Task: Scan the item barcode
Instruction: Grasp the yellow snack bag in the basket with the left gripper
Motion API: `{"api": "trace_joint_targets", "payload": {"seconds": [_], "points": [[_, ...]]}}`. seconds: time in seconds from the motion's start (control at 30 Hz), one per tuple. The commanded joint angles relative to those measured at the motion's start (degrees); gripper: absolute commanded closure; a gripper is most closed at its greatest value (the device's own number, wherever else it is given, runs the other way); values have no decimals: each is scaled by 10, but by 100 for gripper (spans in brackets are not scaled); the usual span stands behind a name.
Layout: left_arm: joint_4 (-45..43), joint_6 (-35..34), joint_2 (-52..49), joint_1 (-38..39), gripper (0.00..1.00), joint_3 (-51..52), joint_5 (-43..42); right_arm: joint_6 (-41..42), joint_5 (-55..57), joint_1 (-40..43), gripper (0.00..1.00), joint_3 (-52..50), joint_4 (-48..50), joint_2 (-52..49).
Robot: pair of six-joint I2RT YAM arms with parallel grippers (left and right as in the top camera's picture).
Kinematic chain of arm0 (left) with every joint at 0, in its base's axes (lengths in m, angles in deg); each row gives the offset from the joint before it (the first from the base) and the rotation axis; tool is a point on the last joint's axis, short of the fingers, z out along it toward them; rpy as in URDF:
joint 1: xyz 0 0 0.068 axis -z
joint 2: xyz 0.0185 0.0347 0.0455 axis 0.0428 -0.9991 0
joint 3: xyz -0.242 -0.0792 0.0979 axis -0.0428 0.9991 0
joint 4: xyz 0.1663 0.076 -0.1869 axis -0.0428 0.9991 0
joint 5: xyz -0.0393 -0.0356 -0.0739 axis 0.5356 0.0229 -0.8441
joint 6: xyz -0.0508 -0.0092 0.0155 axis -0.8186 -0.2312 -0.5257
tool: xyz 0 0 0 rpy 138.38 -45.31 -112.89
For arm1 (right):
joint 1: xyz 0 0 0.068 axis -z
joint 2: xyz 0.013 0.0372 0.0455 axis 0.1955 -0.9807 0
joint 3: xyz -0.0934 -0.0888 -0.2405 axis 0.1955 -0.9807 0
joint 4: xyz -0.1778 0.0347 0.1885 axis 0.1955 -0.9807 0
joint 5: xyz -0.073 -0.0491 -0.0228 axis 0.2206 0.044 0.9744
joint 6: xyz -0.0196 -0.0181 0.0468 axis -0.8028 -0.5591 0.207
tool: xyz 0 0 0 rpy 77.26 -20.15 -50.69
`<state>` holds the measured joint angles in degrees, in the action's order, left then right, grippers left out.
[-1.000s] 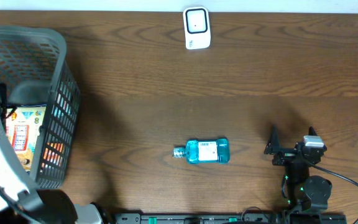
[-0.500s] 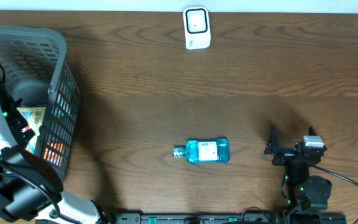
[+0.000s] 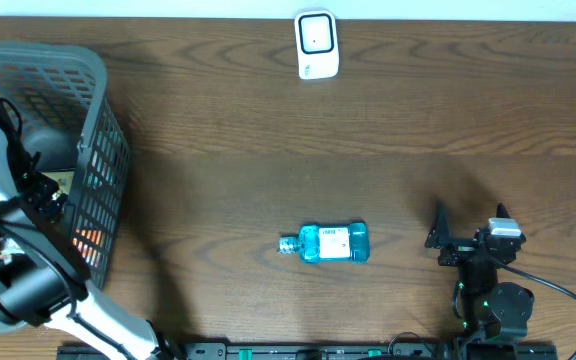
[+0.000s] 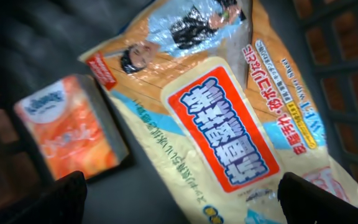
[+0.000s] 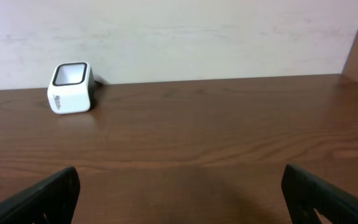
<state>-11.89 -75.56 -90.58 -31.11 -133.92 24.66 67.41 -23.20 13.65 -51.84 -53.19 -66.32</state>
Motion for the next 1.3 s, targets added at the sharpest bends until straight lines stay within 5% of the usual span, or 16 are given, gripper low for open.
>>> {"api": "trace_joint_targets", "payload": {"seconds": [0.0, 0.53, 0.6, 0.7, 0.8, 1.27], "points": [[-11, -37, -33, -7, 2, 7, 1, -7, 5, -1, 1, -1, -2, 3], [-42, -22, -141, -14, 1, 12, 27, -7, 5, -1, 1, -1, -2, 3], [-47, 4, -165, -14, 11, 12, 22, -7, 5, -1, 1, -1, -2, 3], [-73, 96, -191, -14, 62, 12, 20, -7, 5, -1, 1, -1, -2, 3], [-90, 175, -199, -14, 92, 12, 8, -7, 5, -1, 1, -1, -2, 3], [-123, 401, -63, -14, 93, 8, -122, -7, 5, -1, 1, -1, -2, 3]]}}
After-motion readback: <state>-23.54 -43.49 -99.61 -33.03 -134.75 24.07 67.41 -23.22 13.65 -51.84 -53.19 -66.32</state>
